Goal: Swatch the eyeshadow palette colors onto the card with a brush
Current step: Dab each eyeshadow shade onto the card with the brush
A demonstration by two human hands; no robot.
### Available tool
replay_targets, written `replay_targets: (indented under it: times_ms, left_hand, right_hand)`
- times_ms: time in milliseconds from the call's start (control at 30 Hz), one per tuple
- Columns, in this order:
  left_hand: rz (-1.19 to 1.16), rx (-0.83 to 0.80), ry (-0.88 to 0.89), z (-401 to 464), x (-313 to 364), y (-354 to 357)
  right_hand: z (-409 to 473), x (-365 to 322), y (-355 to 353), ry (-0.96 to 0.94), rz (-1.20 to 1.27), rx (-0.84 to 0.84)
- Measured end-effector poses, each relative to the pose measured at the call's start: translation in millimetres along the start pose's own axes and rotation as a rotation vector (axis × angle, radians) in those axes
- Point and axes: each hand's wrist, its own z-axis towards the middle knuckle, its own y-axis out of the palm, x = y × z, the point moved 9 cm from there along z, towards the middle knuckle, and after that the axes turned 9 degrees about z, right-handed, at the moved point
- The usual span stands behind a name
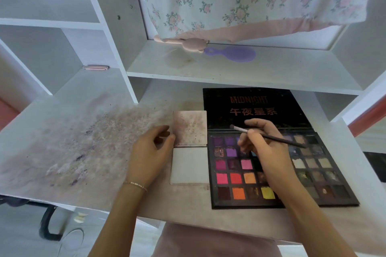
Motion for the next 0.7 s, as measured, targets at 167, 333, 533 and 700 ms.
replay_targets:
  times_ms: [167,333,533,700]
  left_hand:
    - [-0.063,0.049,-0.049,22.9,-5.5,6.2]
    - [-0.048,0.063,-0.022,27.4,-10.5,10.4]
    - [-0.04,0.094,-0.015,27.0,-12.0,9.7]
    - [-0.025,0.098,0.002,29.0,-10.9,11.3]
  right_hand:
    - [8.6,4.6,15.9,-0.002,-0.118,-0.068]
    - [17.6,13.3,18.9,0.001,-0.238,-0.06]
    - [17.1,17.9,23.7,-0.02,-0.314,-0.093]
    - [18.8,19.7,24.8,-0.028,-0.385,-0.099]
